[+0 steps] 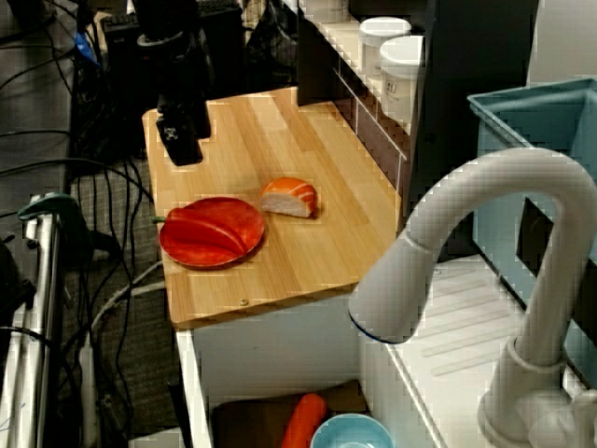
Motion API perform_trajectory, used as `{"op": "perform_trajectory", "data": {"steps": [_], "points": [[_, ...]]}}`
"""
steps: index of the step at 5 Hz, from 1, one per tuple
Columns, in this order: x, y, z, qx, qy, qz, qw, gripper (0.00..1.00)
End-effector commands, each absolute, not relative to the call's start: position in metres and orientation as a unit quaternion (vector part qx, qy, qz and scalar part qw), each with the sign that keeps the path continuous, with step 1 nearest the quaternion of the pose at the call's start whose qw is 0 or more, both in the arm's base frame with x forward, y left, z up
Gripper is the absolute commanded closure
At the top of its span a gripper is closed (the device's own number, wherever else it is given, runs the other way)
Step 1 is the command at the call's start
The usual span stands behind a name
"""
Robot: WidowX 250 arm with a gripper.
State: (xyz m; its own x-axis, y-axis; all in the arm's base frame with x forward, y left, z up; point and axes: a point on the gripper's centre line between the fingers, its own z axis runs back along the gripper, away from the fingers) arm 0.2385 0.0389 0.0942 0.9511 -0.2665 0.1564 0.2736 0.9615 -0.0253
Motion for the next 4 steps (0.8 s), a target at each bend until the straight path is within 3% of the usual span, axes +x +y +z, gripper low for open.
{"op": "perform_trajectory", "data": {"steps": [1,2,3,4], "points": [[0.225,0.025,0.087,-0.010,-0.081,-0.151,0.985,0.00],[0.219,0.015,0.084,-0.007,-0.086,-0.194,0.977,0.00],[0.213,0.011,0.099,-0.012,-0.115,-0.216,0.970,0.00],[0.213,0.014,0.121,-0.012,-0.172,-0.202,0.964,0.00]]}}
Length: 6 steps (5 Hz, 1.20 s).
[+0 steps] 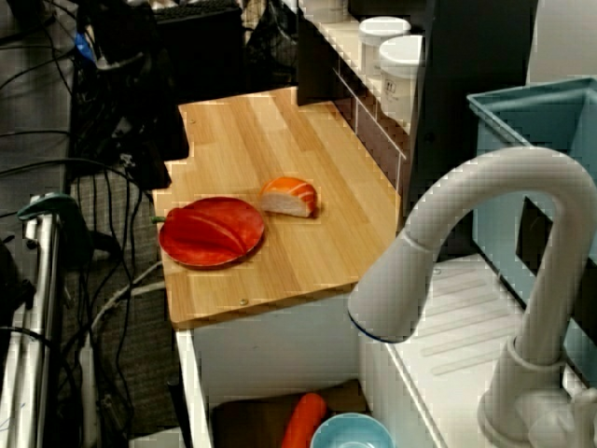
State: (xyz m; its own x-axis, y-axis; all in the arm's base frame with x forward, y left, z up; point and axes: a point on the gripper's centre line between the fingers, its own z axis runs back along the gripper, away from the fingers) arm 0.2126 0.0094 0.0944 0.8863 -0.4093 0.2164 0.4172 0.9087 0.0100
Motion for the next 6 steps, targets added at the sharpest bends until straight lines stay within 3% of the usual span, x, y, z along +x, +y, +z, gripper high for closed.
{"op": "perform_trajectory", "data": {"steps": [1,3,4,5,6], "points": [[0.217,0.019,0.128,0.014,-0.202,-0.169,0.965,0.00],[0.228,0.022,0.141,0.076,-0.267,-0.133,0.951,0.00],[0.232,0.019,0.150,0.089,-0.268,-0.156,0.946,0.00],[0.235,0.017,0.161,0.094,-0.259,-0.190,0.942,0.00],[0.240,0.013,0.162,0.115,-0.204,-0.210,0.949,0.00]]}}
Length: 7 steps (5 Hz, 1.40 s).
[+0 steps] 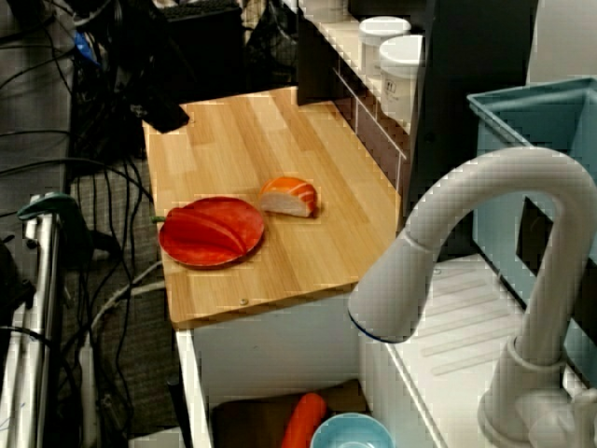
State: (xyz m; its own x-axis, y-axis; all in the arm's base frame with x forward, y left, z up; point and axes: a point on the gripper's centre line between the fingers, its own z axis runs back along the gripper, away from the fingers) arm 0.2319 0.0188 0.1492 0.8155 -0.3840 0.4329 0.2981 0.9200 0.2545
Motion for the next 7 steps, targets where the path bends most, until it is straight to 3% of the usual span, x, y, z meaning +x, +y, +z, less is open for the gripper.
{"op": "perform_trajectory", "data": {"steps": [1,2,3,5,7], "points": [[0.248,0.017,0.168,0.081,-0.142,-0.196,0.967,0.00],[0.249,0.012,0.165,0.047,-0.088,-0.214,0.972,0.00],[0.245,0.005,0.156,0.035,-0.071,-0.237,0.968,0.00],[0.230,-0.006,0.136,-0.019,-0.077,-0.266,0.961,0.00],[0.227,-0.015,0.095,0.001,-0.083,-0.272,0.959,0.00]]}}
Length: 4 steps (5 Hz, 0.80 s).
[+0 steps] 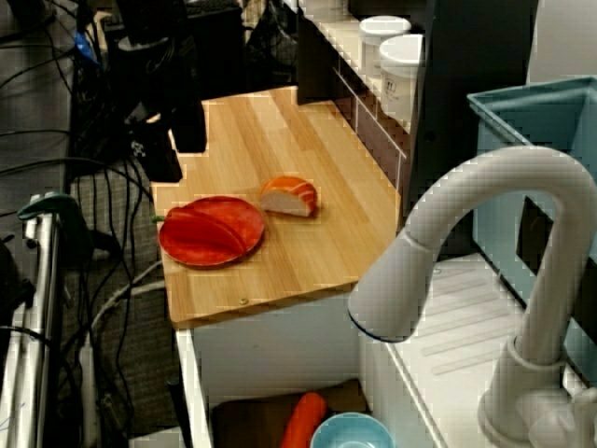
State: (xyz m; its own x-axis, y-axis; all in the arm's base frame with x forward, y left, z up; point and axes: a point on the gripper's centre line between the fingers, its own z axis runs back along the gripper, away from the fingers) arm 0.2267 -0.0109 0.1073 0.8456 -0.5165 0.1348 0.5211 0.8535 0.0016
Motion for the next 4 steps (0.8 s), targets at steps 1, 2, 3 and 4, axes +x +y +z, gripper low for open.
{"op": "perform_trajectory", "data": {"steps": [1,2,3,4], "points": [[0.227,-0.019,0.075,0.014,-0.092,-0.273,0.958,0.00],[0.228,-0.021,0.067,0.025,-0.093,-0.269,0.958,1.00],[0.228,-0.020,0.065,0.028,-0.097,-0.269,0.958,1.00],[0.228,-0.018,0.059,0.044,-0.095,-0.261,0.960,1.00]]}}
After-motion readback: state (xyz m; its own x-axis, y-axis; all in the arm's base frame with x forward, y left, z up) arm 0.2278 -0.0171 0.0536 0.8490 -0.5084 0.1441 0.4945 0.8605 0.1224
